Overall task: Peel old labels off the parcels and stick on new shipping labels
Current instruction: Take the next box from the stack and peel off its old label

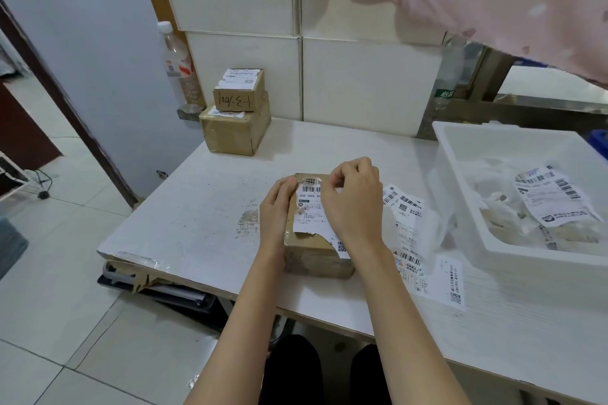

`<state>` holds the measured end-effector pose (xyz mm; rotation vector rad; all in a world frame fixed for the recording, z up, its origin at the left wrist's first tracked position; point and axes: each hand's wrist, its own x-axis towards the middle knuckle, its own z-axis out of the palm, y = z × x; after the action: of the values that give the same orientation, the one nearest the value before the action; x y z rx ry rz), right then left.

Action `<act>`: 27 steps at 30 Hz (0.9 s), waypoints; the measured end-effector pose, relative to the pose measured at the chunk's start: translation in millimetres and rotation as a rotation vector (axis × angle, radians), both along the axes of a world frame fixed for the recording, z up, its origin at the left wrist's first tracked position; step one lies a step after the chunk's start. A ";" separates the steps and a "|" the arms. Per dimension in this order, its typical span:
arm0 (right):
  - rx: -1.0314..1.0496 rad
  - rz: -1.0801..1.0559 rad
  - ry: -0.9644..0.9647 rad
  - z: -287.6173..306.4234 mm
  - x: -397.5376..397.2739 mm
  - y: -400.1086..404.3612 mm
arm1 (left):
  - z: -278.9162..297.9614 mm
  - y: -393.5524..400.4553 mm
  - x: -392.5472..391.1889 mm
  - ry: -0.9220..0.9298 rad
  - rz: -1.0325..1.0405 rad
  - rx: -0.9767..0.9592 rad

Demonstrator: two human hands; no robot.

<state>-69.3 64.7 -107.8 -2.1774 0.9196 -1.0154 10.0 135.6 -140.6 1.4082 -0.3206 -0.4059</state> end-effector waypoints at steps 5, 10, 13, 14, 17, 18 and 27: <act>0.056 -0.028 0.001 0.5 -2.7 -2.2 | -0.3 0.4 -1.1 -0.010 -0.007 0.001; 0.116 -0.111 0.024 -2.1 -1.2 -3.3 | -0.4 0.4 -0.9 -0.022 -0.002 0.003; 0.086 -0.033 0.001 -0.5 -0.7 -2.4 | 0.1 0.6 -1.3 -0.013 0.003 -0.003; 0.072 -0.019 -0.006 0.0 -0.9 -1.9 | 0.8 0.7 -1.6 -0.008 0.003 -0.003; 0.065 -0.077 -0.056 0.6 -2.3 -1.3 | 1.4 0.5 -2.1 -0.003 0.003 -0.008; 0.064 -0.108 -0.064 0.9 -3.2 -1.3 | 1.7 0.5 -2.1 -0.004 0.006 -0.007; 0.094 0.023 -0.205 4.4 -4.9 3.6 | 4.2 2.0 -3.9 0.009 0.005 -0.021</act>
<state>-74.2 68.2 -103.4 -1.9600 0.8283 -1.1367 6.1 137.6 -136.4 1.3866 -0.3127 -0.4037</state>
